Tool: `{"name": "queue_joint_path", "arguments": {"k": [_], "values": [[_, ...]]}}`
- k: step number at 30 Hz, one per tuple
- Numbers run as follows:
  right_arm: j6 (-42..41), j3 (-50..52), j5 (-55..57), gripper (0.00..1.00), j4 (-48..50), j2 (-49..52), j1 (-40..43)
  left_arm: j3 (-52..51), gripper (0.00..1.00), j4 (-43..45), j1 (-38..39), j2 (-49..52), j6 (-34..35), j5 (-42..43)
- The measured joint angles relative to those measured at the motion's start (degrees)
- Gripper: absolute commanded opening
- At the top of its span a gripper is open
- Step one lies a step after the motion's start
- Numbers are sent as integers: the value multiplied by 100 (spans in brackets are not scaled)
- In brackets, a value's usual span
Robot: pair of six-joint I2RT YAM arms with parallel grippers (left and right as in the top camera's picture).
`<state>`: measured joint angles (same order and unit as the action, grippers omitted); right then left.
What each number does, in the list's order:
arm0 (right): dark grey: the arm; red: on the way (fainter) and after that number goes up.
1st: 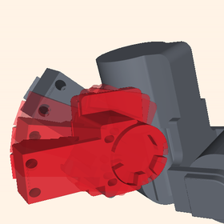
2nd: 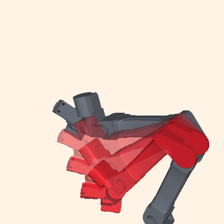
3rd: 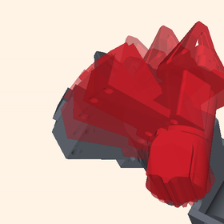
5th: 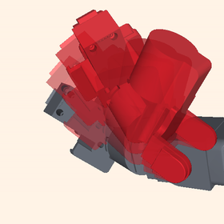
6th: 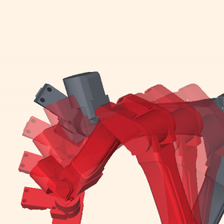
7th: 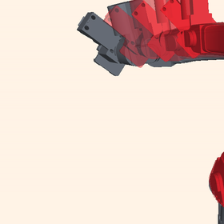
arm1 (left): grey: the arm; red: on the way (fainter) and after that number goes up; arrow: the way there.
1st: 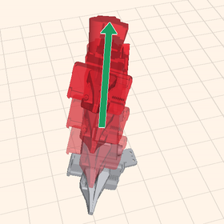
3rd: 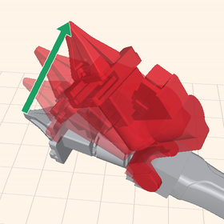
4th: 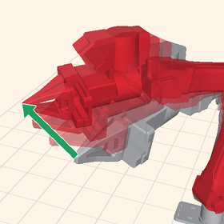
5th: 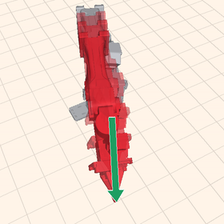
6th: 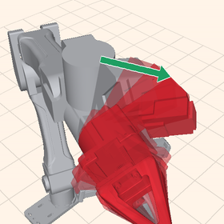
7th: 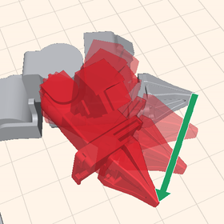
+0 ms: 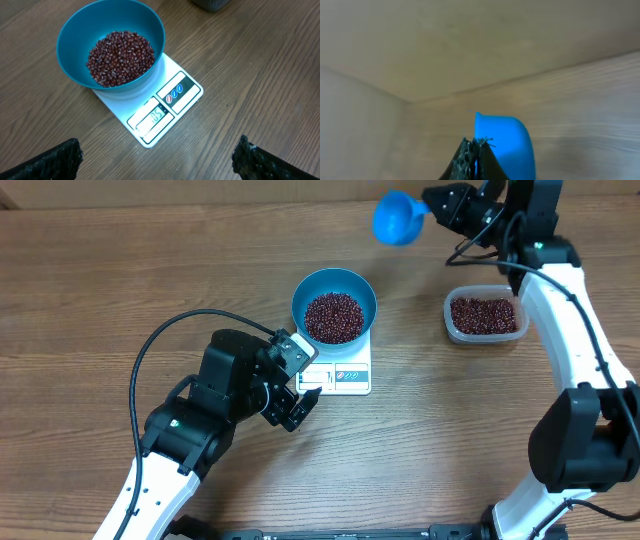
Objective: Scoop item into bowl and weigh 150g on scale
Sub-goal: 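Carry the empty scoop back right and lower it into the bean tub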
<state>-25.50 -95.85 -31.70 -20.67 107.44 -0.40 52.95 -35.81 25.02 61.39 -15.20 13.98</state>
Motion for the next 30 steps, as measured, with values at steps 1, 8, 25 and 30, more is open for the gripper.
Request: {"name": "queue_joint_path", "arguments": {"k": [1, 8, 25, 30], "values": [[83, -96, 129, 4, -256, 0, 0, 0, 100, 0, 0, 0, 0, 0], [879, -1235, 1709, 4, -2658, 0, -52, 0, 99, 0, 0, 0, 0, 0], [1937, -1810, 6096, 4, -4461, 9, -935, 0, 100, 0, 0, 0, 0, 0], [1961, -1714, 6544, 4, -4579, 9, -938, 0, 99, 0, 0, 0, 0, 0]]}}
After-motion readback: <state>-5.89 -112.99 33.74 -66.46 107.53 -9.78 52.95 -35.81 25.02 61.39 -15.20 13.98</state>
